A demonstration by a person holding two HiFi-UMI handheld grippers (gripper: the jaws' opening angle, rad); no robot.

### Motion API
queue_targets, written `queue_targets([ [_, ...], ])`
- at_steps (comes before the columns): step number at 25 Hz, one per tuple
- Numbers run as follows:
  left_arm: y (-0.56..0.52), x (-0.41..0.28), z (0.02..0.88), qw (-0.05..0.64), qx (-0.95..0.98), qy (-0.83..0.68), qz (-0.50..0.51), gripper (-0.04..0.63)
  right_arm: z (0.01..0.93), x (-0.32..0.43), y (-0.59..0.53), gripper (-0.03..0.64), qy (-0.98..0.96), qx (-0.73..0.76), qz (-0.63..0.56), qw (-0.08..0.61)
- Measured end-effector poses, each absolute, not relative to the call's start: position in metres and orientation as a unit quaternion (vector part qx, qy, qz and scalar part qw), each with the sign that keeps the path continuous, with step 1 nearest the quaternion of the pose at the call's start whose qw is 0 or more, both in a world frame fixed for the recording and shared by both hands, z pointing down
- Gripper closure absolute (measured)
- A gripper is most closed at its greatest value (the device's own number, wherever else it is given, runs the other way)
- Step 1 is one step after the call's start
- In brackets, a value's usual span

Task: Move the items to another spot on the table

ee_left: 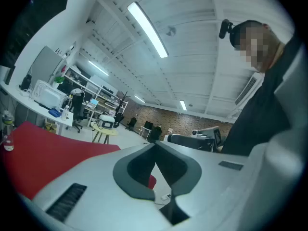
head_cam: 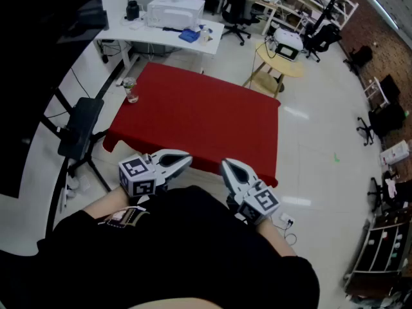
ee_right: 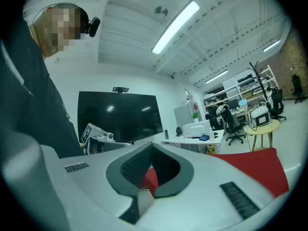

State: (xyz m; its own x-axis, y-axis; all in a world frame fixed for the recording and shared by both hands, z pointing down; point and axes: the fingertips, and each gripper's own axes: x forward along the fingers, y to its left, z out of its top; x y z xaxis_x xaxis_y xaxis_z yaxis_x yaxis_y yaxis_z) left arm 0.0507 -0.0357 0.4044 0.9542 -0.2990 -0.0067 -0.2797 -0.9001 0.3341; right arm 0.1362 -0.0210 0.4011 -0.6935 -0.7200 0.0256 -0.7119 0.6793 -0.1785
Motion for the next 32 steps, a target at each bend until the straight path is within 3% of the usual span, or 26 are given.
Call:
queue_targets([
  [11, -0.025, 0.084, 0.416, 0.18, 0.964, -0.193, -0.037, 0.592, 0.398, 0.162, -0.019, 0.617, 0.934, -0.342, -0.104, 0.008],
  [17, -0.032, 0.057, 0.433, 0.186, 0.955, -0.227, -0.048, 0.592, 0.413, 0.129, -0.034, 0.617, 0.948, -0.3, -0.104, -0.024],
  [22, -0.065, -0.018, 0.452, 0.183, 0.95, -0.248, -0.053, 0.592, 0.433, 0.059, -0.069, 0.617, 0.951, -0.289, -0.103, -0.04],
  [30, -0.178, -0.207, 0.479, 0.149, 0.941, -0.303, 0.01, 0.592, 0.462, -0.103, -0.19, 0.593, 0.944, -0.315, -0.081, -0.059],
  [32, -0.21, -0.248, 0.492, 0.148, 0.933, -0.327, 0.024, 0.592, 0.467, -0.137, -0.223, 0.55, 0.941, -0.321, -0.082, -0.068],
])
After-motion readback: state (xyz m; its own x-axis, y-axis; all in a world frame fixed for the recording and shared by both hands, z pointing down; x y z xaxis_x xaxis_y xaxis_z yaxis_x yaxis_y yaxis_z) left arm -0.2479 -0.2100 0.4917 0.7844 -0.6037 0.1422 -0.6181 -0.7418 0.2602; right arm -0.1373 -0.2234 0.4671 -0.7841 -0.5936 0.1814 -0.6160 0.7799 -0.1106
